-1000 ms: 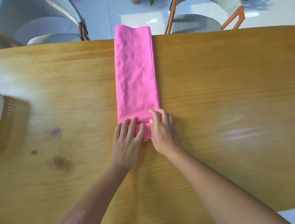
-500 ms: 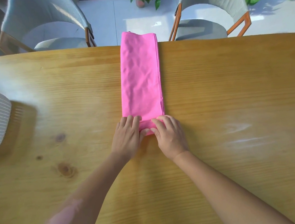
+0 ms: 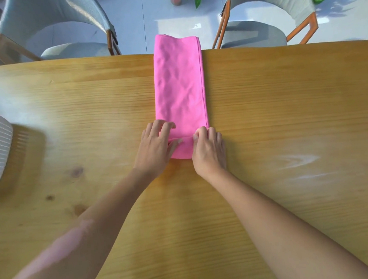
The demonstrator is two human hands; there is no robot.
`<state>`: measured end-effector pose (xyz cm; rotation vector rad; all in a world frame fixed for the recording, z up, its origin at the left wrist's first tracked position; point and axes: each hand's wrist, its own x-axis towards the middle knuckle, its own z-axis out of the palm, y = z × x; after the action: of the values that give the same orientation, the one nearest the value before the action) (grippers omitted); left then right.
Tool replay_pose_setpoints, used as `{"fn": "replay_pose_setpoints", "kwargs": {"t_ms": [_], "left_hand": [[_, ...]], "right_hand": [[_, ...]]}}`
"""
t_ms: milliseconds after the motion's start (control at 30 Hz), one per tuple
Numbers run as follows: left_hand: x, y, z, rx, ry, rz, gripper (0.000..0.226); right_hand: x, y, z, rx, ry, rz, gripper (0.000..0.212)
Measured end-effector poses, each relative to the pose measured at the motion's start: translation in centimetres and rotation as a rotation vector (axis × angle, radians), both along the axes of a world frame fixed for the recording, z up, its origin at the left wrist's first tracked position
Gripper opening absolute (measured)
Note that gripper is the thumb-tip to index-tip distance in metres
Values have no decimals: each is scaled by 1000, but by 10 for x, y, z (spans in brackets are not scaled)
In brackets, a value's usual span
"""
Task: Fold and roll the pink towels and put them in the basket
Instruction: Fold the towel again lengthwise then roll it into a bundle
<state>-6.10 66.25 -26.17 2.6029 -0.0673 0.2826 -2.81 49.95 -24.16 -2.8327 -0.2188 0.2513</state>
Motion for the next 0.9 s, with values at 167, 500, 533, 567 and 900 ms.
{"fn": "replay_pose_setpoints", "kwargs": {"t_ms": [167,500,533,567,900], "left_hand": [[-42,5,-15,188,-189,-3,31],[-31,10,-31,197,-38,-44,69],[-28,11,-30,196,-23,-42,70],[-25,11,-30,193,-12,-37,71],[11,25,-23,59,98,-61,76]], "right_hand": [[14,11,-2,-41,-4,-102,18],[-4,-34,-15,21,-165,252,57],[-1,-35,-15,-3,-154,268,61],[3,-34,-13,-13,-147,270,63],[30,-20,-7,147,-35,189,47]]}}
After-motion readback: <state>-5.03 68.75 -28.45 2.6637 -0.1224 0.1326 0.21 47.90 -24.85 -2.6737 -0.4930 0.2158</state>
